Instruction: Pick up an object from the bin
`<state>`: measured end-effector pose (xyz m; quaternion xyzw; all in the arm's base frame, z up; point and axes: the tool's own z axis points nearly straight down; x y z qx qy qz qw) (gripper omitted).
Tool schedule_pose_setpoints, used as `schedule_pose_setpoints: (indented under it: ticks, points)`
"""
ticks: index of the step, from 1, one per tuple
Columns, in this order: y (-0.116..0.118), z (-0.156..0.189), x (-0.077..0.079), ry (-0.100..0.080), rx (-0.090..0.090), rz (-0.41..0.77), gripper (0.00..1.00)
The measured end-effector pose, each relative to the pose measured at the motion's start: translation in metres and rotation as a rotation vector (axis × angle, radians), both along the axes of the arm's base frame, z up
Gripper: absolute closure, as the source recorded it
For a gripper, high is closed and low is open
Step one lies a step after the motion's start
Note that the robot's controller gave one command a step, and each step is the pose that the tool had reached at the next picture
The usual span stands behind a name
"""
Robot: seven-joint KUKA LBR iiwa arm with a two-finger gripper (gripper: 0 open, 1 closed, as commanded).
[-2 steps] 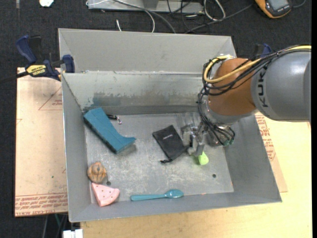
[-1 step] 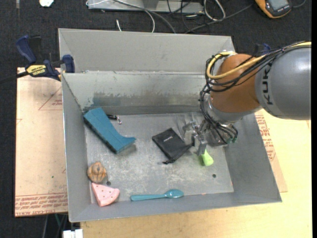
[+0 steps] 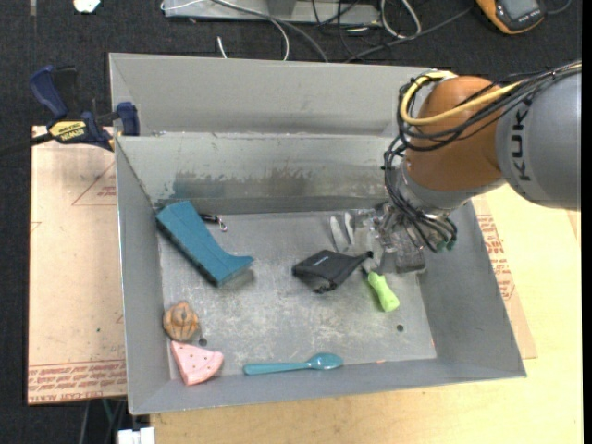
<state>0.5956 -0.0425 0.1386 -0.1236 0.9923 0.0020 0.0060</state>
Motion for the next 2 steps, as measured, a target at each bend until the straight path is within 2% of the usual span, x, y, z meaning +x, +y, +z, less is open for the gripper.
schedule_pose_setpoints:
  ticks: [1, 2]
  points:
    - [0.0, 0.044, 0.0, 0.002, 0.001, -0.001, 1.0]
    - [0.0, 0.066, 0.001, -0.006, 0.0, -0.002, 1.0]
